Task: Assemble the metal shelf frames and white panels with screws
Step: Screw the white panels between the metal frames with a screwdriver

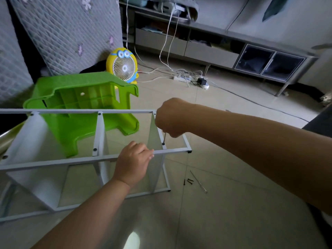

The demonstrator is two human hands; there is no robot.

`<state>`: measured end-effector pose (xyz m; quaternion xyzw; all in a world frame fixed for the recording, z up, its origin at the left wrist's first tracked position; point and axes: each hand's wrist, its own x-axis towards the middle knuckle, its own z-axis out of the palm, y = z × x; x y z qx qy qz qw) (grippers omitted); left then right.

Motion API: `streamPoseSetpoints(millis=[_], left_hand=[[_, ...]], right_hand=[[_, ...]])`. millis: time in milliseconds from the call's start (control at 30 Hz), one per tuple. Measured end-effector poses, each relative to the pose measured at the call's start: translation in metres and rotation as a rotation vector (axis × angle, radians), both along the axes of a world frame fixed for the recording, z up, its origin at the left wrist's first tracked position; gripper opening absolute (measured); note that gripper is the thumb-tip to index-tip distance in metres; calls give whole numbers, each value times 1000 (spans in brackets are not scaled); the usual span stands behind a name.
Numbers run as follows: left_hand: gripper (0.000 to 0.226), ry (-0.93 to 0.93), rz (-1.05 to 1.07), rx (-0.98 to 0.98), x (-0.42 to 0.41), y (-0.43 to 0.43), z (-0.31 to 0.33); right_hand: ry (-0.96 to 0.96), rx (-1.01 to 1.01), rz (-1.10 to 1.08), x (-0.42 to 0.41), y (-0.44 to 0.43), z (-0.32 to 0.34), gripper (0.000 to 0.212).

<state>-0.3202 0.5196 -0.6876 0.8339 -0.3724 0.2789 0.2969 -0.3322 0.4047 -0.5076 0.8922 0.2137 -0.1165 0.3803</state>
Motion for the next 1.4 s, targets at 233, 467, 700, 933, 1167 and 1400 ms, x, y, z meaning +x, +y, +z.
streamPoseSetpoints(millis=[233,467,700,933,1167,1400], left_hand=[[30,35,-6,50,2,2,0],[25,204,-27,216,6,3,23],[27,332,123,698,-2,-8,68],[39,332,306,692,-16,-50,83],[46,309,178,640,13,-98,51],[46,369,162,734,17,-100,38]], right_hand=[[17,127,-107,1,-7,0,14],[-178,497,-253,-23,-64,-10,32],[-417,994,-720,-65,-164,-91,31],[-355,1136,-1099,-100,-218,-207,30],[-379,1060,-1206,-115,-237,-295,29],[-498,1018,-1381,-133,-231,-363,21]])
